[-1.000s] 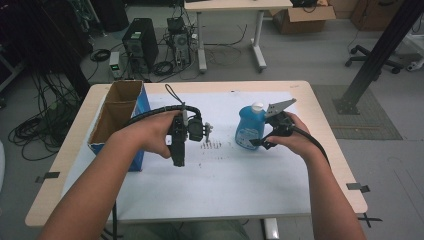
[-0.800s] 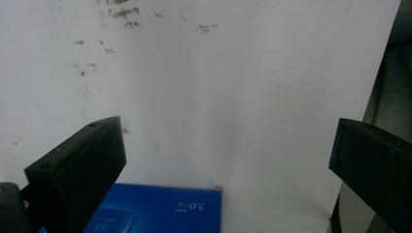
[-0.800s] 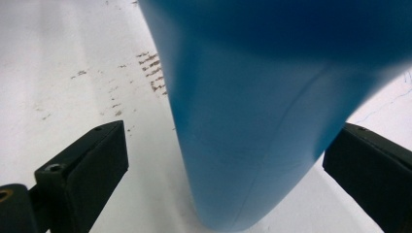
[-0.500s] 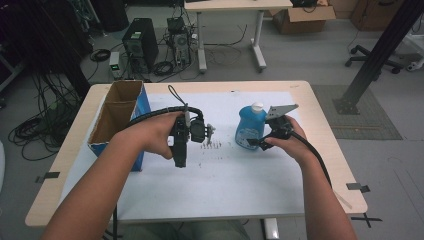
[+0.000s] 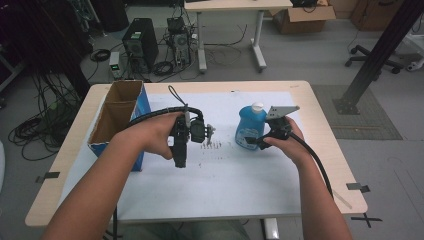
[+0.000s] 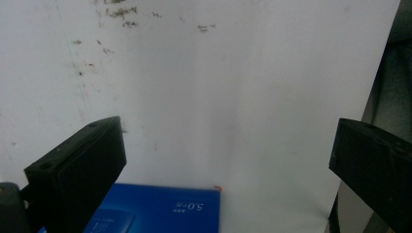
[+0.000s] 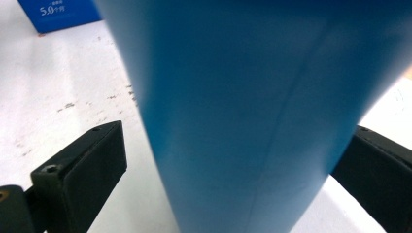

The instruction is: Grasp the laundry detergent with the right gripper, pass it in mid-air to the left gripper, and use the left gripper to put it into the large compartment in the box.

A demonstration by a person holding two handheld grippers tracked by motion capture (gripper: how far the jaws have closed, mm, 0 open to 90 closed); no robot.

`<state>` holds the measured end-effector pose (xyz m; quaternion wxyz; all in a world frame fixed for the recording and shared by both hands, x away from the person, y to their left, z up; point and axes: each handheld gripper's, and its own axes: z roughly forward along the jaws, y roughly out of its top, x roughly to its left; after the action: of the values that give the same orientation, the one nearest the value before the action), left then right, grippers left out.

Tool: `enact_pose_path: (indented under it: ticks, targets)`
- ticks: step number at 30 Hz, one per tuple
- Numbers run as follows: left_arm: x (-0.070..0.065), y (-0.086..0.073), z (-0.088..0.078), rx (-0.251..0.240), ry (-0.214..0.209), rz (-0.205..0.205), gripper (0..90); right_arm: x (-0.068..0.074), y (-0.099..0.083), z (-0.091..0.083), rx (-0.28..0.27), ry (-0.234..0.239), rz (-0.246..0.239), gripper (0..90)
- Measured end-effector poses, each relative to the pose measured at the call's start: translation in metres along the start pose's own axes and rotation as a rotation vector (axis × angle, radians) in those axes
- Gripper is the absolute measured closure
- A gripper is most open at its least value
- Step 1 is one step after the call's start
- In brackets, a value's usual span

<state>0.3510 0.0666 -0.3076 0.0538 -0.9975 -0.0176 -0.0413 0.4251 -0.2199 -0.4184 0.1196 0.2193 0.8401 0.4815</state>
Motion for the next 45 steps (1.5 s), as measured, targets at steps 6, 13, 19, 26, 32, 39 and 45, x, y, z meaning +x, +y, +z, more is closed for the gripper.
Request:
enact_pose_path:
  ticks: [6,13,19,26,32,39,45]
  targets:
    - [-0.0003,0.0003,0.0007,0.002,-0.003,0.000,0.2,0.0006,-0.0013,0.0038,-0.014,-0.016,0.012,1.8]
    - [-0.0003,0.0015,0.0023,0.007,-0.001,0.001,0.2,0.0008,-0.0023,0.0040,-0.038,-0.029,0.029,4.5]
    - [-0.0003,0.0019,0.0028,0.007,0.000,0.000,0.2,0.0002,-0.0047,0.0040,-0.036,-0.034,0.042,7.3]
    - [0.0001,0.0031,0.0033,0.009,-0.003,0.001,0.2,0.0011,-0.0037,0.0040,-0.050,-0.034,0.036,11.5]
    - [0.0006,0.0032,0.0049,0.016,0.002,-0.001,0.2,0.0019,-0.0030,0.0040,-0.052,-0.031,0.027,17.0]
    - [0.0005,0.0028,0.0046,0.015,-0.001,-0.003,0.2,0.0015,-0.0029,0.0042,-0.056,-0.013,0.035,22.0]
    - [0.0009,0.0026,0.0051,0.013,0.002,0.000,0.2,0.0021,-0.0022,0.0041,-0.059,-0.003,0.028,26.0]
